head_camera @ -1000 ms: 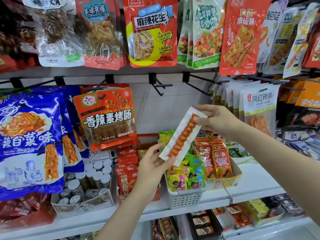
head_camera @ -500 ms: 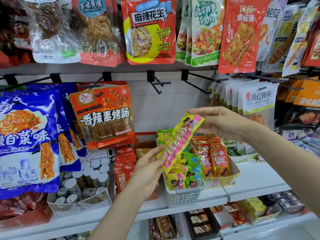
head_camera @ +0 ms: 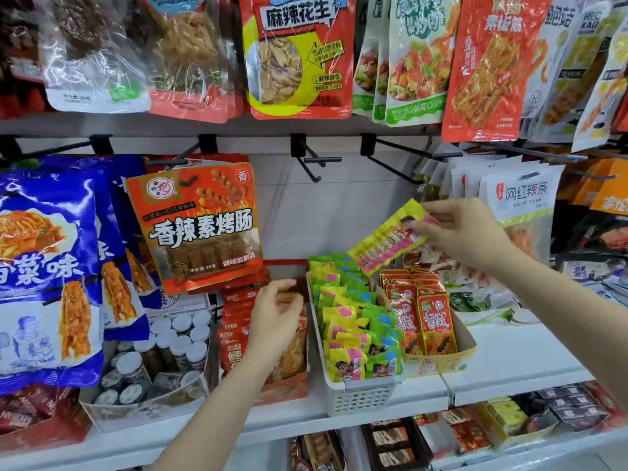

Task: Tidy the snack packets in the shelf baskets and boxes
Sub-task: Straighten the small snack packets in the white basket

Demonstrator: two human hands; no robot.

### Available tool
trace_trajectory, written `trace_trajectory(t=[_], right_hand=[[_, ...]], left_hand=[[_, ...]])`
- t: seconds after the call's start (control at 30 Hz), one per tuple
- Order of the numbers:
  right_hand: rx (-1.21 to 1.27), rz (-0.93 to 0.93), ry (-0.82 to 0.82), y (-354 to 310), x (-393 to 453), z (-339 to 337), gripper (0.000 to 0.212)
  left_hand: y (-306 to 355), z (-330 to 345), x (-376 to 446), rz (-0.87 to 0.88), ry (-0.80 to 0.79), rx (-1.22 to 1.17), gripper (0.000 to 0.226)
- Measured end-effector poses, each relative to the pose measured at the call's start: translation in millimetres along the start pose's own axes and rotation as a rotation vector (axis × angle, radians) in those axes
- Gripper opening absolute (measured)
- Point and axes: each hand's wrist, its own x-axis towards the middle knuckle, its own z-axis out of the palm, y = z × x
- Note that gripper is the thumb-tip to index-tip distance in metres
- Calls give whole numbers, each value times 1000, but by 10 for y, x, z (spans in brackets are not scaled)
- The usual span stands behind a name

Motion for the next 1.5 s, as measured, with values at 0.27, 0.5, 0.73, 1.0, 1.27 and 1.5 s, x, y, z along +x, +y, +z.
trace_trajectory(t=[0.27, 0.5, 0.73, 1.0, 1.27, 1.5], right_hand=[[-246, -85, 88, 141, -43, 168, 23], [-311, -126, 83, 232, -38, 308, 23], [-222, -104, -94, 198, -40, 327, 22], [-435, -221, -318, 116, -55, 907, 27], [-599, 49, -471, 205, -89, 1448, 30], [-578, 57, -566, 221, -117, 1603, 14]], left_hand=[[-7, 287, 190, 361, -337, 492, 41], [-118, 446, 223, 312, -473, 631, 54], [-264, 369, 63, 226, -533, 533, 51], [-262, 230, -20, 258, -542, 455, 48], [-347, 156, -17, 240, -551, 439, 52], [-409, 156, 42, 345, -545, 429, 47]])
